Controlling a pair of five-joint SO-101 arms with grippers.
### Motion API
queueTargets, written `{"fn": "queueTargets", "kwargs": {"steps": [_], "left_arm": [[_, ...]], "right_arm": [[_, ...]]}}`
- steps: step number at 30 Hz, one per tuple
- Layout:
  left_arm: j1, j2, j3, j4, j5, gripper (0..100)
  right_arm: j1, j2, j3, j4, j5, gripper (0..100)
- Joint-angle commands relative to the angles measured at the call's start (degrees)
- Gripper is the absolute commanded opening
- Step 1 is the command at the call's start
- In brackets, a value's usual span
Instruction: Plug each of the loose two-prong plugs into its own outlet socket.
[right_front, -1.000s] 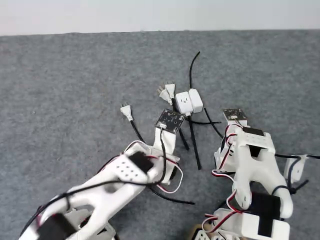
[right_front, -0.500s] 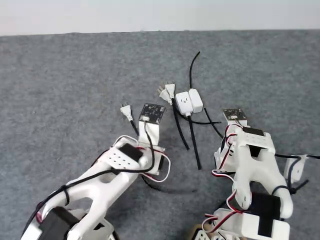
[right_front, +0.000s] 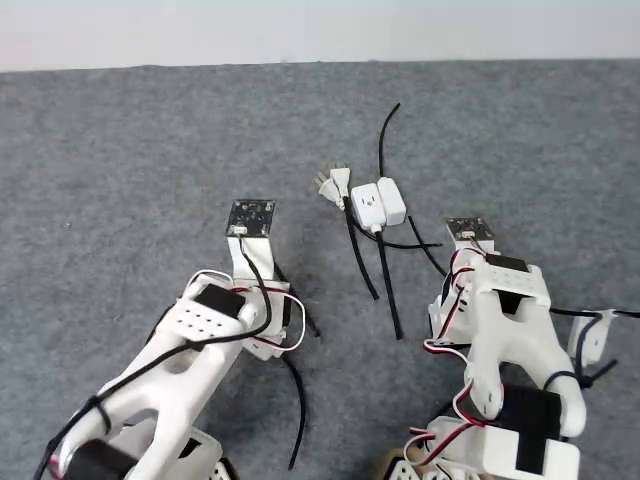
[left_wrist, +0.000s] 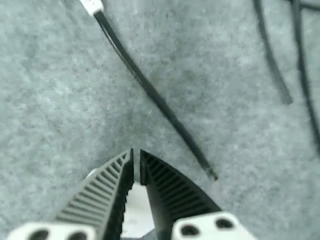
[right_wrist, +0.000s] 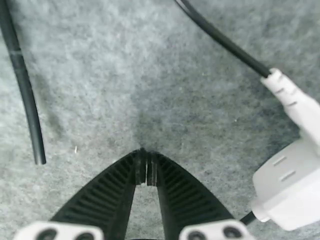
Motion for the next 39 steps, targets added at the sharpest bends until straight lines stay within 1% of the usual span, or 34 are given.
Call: {"fn": "queueTargets", "kwargs": {"steps": [1, 3, 6, 8, 11, 13, 15, 16, 18, 19, 21, 23, 26, 31, 34, 39], "left_arm": [[-0.35, -7.47, -0.22, 2.64, -0.62, 1], [-0.7, -12.48, 0.4, 3.78, -0.62, 2], [-0.7, -20.4, 3.47, 3.52, -0.62, 2], [-0.7, -24.79, 5.67, 2.73, -0.35, 3], [-0.7, -30.33, 10.42, 2.9, -0.26, 12], [-0.79, -33.32, 14.2, 4.57, -0.62, 17], [-0.88, -36.31, 18.24, 6.77, -0.7, 21], [-1.32, -37.71, 20.0, 7.21, -0.79, 21], [-5.63, -39.38, 21.41, 6.95, -1.49, 18], [-7.74, -39.65, 21.49, 7.38, -1.58, 14], [-8.62, -39.65, 21.76, 7.21, -2.81, 6], [-8.53, -39.65, 21.85, 7.21, -5.19, 3], [-8.53, -39.65, 21.85, 7.21, -5.19, 3], [-11.52, -37.54, 21.49, 6.68, -5.1, 3], [-12.48, -31.91, 19.3, 6.86, -5.1, 3], [-12.57, -18.29, 13.49, 6.68, -5.1, 3]], "right_arm": [[-0.66, -2.15, 0.18, -0.66, 0.79, 0.9], [-0.66, -2.15, 0.18, -0.66, 0.79, 0.9], [-0.66, -2.15, 0.18, -0.66, 0.79, 0.9], [-0.66, -2.15, 0.18, -0.66, 0.79, 0.9], [-0.66, -2.15, 0.18, -0.66, 0.79, 0.9], [-0.66, -2.15, 0.18, -0.66, 0.79, 0.9], [-0.66, -2.15, 0.18, -0.66, 0.79, 0.9], [-0.66, -2.15, 0.18, -0.66, 0.79, 0.9], [-0.66, -2.15, 0.18, -0.66, 0.79, 0.9], [-0.66, -2.15, 0.18, -0.66, 0.79, 0.9], [-0.66, -2.15, 0.18, -0.66, 0.88, 0.9], [-0.66, -2.15, 0.18, -0.66, 0.88, 0.9], [-0.66, -2.15, 0.18, -0.66, 0.88, 0.9], [-0.66, -2.15, 0.09, -0.75, 0.88, 0.9], [-0.75, -2.15, 0.09, -0.92, 0.88, 0.9], [-0.75, -2.15, 0.09, -1.19, 0.88, 0.9]]}}
